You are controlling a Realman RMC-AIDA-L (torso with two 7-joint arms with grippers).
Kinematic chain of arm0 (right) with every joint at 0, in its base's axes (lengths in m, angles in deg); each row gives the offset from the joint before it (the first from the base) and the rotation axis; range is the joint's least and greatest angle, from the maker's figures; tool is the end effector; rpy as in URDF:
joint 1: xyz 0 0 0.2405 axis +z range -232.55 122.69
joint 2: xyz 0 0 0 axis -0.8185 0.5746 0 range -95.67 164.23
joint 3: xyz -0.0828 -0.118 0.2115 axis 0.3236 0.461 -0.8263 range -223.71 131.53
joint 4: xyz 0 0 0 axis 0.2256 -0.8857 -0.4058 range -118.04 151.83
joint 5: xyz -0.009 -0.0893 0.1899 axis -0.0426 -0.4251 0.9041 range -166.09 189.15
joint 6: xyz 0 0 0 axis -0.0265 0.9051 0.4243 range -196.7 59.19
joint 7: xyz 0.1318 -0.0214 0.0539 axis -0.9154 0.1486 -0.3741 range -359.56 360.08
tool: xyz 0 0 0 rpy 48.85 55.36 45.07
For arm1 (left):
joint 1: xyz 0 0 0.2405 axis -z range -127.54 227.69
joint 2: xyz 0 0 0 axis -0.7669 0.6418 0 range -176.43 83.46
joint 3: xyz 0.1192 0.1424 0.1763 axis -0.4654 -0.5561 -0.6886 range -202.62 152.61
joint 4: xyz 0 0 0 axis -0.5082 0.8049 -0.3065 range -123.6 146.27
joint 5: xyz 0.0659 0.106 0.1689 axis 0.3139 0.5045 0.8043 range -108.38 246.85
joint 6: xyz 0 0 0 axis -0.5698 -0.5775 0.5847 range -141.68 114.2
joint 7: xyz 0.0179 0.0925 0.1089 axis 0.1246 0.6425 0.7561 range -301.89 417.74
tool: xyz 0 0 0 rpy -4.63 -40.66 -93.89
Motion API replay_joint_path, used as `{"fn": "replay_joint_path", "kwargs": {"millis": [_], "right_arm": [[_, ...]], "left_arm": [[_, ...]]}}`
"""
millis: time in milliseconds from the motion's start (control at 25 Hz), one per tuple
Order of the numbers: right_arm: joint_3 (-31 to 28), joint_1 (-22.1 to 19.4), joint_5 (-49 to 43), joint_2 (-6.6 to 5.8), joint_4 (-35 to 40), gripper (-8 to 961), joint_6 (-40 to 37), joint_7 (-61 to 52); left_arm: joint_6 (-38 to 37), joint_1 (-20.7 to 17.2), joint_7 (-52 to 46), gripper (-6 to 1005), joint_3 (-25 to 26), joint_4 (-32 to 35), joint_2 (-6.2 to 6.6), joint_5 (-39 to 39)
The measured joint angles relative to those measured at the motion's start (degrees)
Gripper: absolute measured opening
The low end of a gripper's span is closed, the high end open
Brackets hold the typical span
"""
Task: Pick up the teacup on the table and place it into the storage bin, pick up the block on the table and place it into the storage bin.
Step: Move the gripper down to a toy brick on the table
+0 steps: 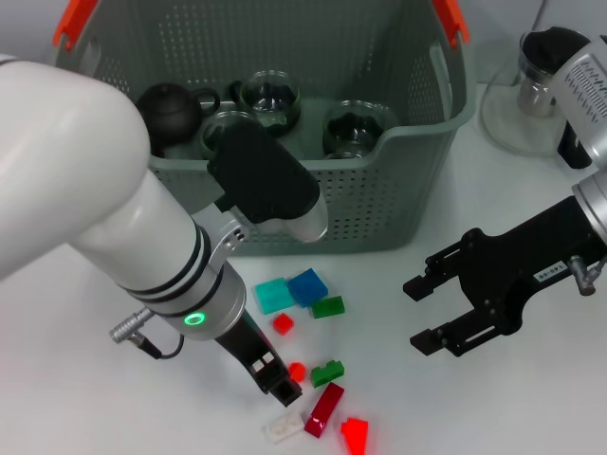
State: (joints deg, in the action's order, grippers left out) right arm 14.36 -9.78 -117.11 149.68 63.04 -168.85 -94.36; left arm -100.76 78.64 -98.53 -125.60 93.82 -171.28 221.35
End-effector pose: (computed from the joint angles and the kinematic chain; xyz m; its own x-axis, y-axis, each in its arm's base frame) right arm 0.1838 0.3509 -0.0065 0.9829 -0.1833 0.0203 -0.1842 -0.9713 0.1505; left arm -0.1569 0.2940 -0.0782 0.7383 0.5781 -0.3473 0.4709 -0.8106 -0.3482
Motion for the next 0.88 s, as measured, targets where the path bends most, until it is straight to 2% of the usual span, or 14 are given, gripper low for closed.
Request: {"fn": "replay_joint_path", "kwargs": {"millis": [880], "right_arm": [[0.4, -0.4, -0.1, 0.00, -0.1, 715, 0.0, 0.8]], "left_arm": [[3.0, 0.7, -2.2, 752, -3.7, -2.9, 0.00, 2.3]]}}
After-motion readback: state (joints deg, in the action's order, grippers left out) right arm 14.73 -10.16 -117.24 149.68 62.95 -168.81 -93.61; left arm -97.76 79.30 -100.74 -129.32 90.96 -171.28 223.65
